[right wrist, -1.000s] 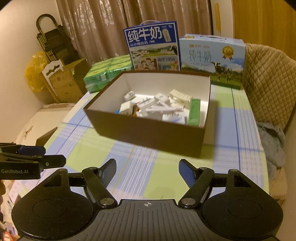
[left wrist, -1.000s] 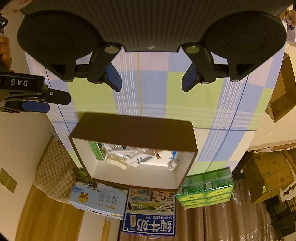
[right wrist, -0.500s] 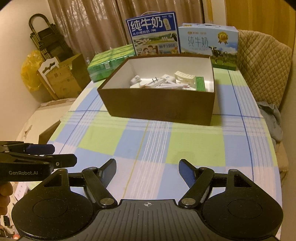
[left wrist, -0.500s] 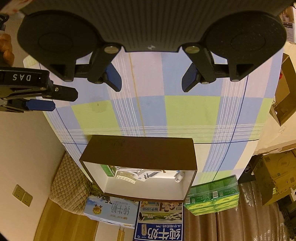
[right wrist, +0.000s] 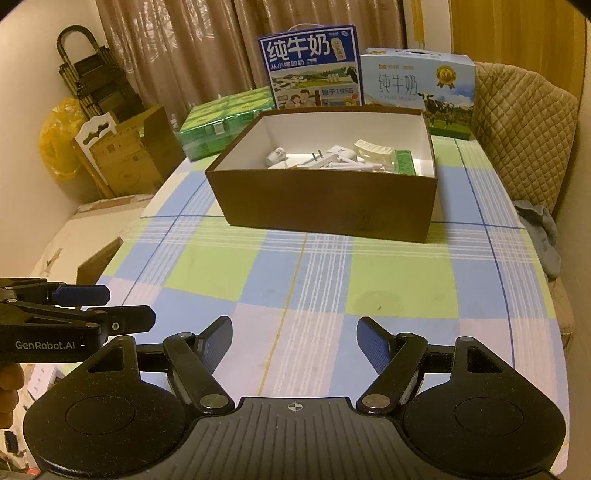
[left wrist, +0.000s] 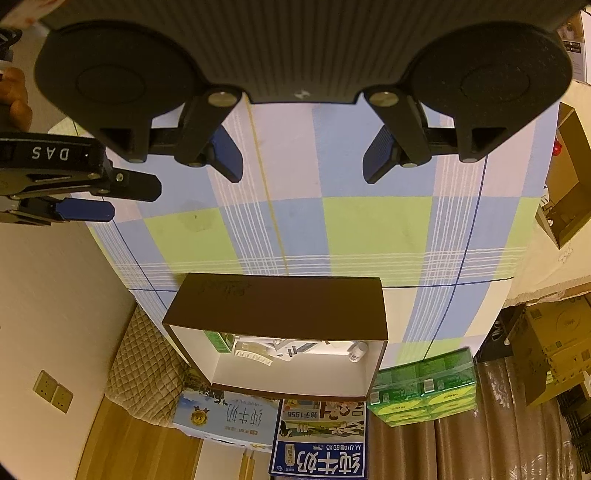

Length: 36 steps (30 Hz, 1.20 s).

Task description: Organize rigid objects

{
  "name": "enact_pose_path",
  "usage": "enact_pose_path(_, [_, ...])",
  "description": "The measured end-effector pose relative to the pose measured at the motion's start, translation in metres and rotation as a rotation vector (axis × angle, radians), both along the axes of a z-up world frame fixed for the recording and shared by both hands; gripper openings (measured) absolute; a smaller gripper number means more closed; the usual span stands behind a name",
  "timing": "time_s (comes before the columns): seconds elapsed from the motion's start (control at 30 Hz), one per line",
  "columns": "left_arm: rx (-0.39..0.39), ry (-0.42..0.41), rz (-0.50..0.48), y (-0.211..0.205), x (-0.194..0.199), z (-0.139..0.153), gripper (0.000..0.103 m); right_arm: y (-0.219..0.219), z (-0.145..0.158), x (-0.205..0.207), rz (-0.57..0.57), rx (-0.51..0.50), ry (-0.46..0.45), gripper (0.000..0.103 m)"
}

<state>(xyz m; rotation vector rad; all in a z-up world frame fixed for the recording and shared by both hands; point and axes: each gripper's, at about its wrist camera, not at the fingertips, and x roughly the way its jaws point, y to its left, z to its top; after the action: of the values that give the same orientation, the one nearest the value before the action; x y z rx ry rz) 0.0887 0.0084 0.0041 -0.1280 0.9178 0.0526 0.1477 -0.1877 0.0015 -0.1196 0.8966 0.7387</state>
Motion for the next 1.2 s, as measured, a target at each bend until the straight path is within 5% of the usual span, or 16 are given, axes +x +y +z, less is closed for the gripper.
enact_pose_path(1.2, [0.005, -0.007, 0.006, -0.003, 0.012, 0.002, 0.068, 0.007, -0.002, 0.008, 0.02, -0.012, 0.006, 0.072])
